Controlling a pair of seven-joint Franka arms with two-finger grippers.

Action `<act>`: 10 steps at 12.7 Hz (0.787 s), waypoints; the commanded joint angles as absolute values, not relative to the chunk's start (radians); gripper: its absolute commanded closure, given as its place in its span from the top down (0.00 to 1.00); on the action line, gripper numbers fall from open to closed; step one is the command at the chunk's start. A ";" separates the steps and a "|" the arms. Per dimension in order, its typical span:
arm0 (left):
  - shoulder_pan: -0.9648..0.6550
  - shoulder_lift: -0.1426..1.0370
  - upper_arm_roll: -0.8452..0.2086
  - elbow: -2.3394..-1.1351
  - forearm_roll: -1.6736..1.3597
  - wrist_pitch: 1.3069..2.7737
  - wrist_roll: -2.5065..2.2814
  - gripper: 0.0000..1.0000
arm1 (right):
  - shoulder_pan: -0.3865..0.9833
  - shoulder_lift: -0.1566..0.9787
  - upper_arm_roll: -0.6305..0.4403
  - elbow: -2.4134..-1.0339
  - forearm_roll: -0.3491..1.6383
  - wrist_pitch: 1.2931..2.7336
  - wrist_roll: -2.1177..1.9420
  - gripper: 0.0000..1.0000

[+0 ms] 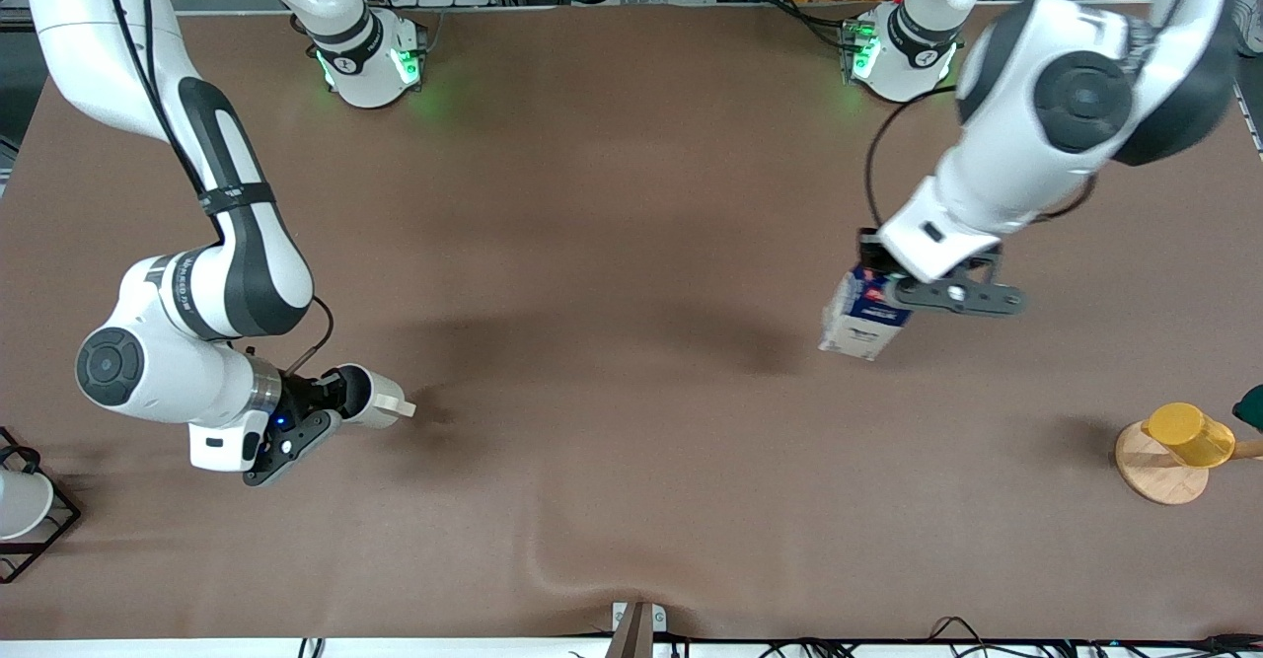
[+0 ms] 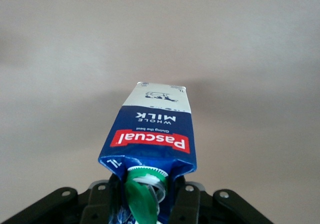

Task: Place milk next to cup
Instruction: 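Lift the milk carton with the left gripper toward the table middle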

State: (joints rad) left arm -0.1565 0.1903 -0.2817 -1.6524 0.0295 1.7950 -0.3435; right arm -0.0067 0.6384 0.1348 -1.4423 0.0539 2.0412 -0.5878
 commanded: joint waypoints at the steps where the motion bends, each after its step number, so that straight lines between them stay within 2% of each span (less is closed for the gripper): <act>1: -0.202 0.248 -0.279 -1.569 0.017 1.776 -0.432 0.37 | -0.011 0.627 0.143 -1.439 0.063 2.022 -0.560 0.00; 10: -0.149 0.247 -0.268 -1.560 0.032 1.775 -0.425 0.37 | -0.014 0.627 0.143 -1.445 0.063 2.013 -0.560 0.00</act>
State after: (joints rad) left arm -0.1733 0.2541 -0.2650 -1.5758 0.0295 1.7949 -0.4308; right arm -0.0070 0.6384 0.1346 -1.4423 0.0539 2.0284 -0.5739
